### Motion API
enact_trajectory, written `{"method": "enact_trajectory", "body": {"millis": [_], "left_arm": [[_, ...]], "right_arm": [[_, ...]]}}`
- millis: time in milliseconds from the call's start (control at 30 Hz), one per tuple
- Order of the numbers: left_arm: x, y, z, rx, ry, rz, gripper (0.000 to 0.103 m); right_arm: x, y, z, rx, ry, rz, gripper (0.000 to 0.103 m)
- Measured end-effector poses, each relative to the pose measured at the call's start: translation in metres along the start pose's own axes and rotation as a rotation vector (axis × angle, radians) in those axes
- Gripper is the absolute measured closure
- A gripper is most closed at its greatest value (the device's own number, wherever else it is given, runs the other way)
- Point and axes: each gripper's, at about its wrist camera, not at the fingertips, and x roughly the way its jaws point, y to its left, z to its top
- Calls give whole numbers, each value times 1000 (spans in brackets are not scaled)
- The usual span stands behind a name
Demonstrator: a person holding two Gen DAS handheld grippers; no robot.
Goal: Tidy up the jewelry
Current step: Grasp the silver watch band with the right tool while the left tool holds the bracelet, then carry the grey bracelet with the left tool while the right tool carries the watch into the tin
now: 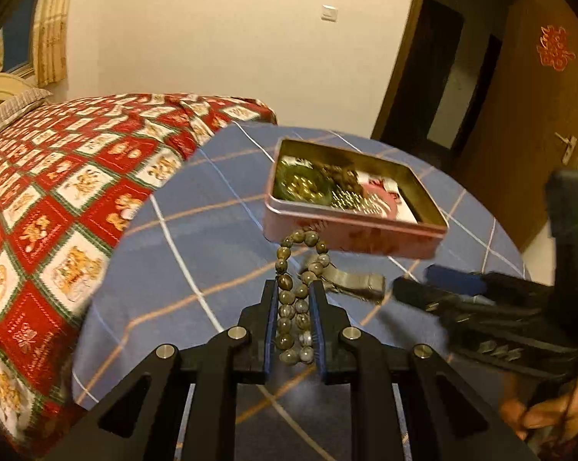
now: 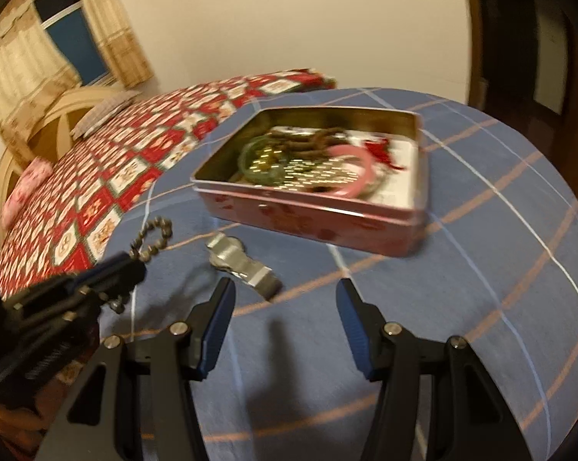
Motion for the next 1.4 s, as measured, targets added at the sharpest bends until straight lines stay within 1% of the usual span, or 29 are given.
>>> {"method": "enact_trajectory", "body": {"millis": [67,133,200,233,267,333,433,533,567,600,633,667,700,833,900,933,967,1000,1033,1233,1400], "left_arm": [[-2,6,2,-14,-4,9,87],[-4,9,1,-21,-1,14,87],[-5,12,0,-25,3,18,87],[-4,13,0,-26,4,19,87],[-4,14,0,-28,4,17,87],[-3,15,0,-34,4,14,87],[-2,13,-1,-32,4,6,87],[0,12,-1,-29,7,0,87],[0,12,-1,-31,7,-1,87],[0,12,-1,-31,7,-1,87],[-1,11,-1,-31,6,-2,87],[-1,11,-1,-30,6,-1,87],[-1,12,0,-30,4,1,87],[-2,13,0,-38,2,5,87],[-2,13,0,-37,3,4,87],[-2,13,0,-36,4,3,87],[-2,13,1,-37,5,4,87],[-2,13,1,-38,5,4,87],[-2,13,1,-38,5,3,87],[-5,7,0,-33,-1,-10,87],[-9,0,0,-15,-9,-19,87]], "right_arm": [[16,10,5,-46,20,-7,45],[29,17,7,-85,42,-11,51],[45,22,6,-119,90,-25,57],[46,24,6,-129,93,-34,66],[43,25,6,-135,88,-32,71],[39,25,3,-127,102,-14,77],[32,23,-7,-96,125,17,81],[26,26,-14,-86,150,50,81],[26,28,-14,-88,152,43,80],[25,29,-12,-93,140,27,77],[26,30,-10,-99,129,12,69],[28,31,-8,-106,118,-11,65],[30,32,-6,-110,112,-28,64],[39,38,1,-108,109,-27,63],[45,45,-1,-140,115,-54,63],[46,49,-3,-170,100,-77,63],[48,53,-4,-199,105,-101,65],[48,55,-5,-213,108,-109,79],[49,57,-5,-226,105,-125,83],[43,50,-5,-189,121,-95,83],[19,49,-5,-159,73,-79,83]]}}
